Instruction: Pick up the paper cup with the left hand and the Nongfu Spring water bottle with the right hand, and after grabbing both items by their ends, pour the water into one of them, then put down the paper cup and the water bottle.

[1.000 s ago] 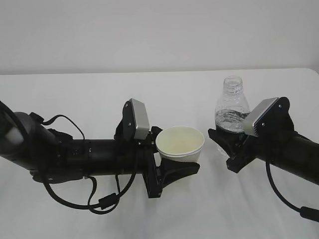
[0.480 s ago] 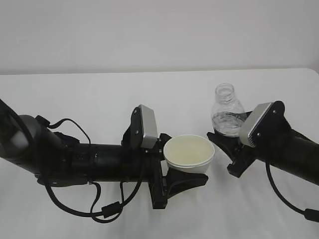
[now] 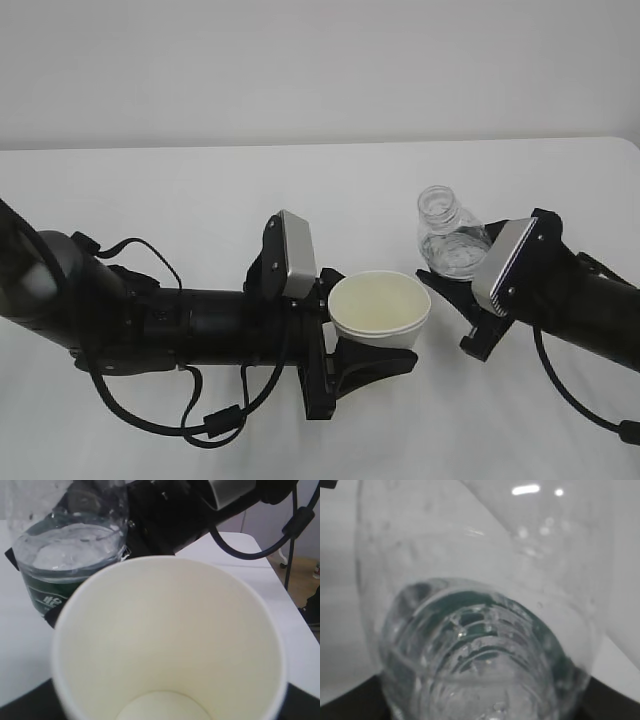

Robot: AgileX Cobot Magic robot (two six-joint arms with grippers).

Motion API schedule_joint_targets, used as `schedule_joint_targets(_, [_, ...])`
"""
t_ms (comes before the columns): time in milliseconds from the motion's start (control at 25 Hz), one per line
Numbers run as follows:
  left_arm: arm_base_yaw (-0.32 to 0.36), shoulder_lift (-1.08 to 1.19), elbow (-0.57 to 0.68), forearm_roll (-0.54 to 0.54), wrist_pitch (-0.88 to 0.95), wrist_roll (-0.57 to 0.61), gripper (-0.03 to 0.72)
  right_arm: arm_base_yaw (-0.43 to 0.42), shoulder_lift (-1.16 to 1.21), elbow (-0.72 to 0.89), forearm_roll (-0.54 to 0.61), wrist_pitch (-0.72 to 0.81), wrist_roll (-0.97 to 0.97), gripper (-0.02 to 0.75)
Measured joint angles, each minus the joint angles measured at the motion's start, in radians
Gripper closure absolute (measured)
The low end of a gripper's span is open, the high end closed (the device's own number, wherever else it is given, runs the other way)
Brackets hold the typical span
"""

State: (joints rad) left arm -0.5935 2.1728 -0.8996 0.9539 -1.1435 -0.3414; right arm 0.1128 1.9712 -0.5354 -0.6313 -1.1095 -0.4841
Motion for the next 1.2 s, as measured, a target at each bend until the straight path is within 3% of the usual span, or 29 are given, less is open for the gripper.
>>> schedule_joint_targets(1200, [0.000, 0.000, 0.000, 0.000, 0.000, 0.000, 0.214, 0.000, 0.000, -0.073, 0.002, 0.000, -0.218, 0.300])
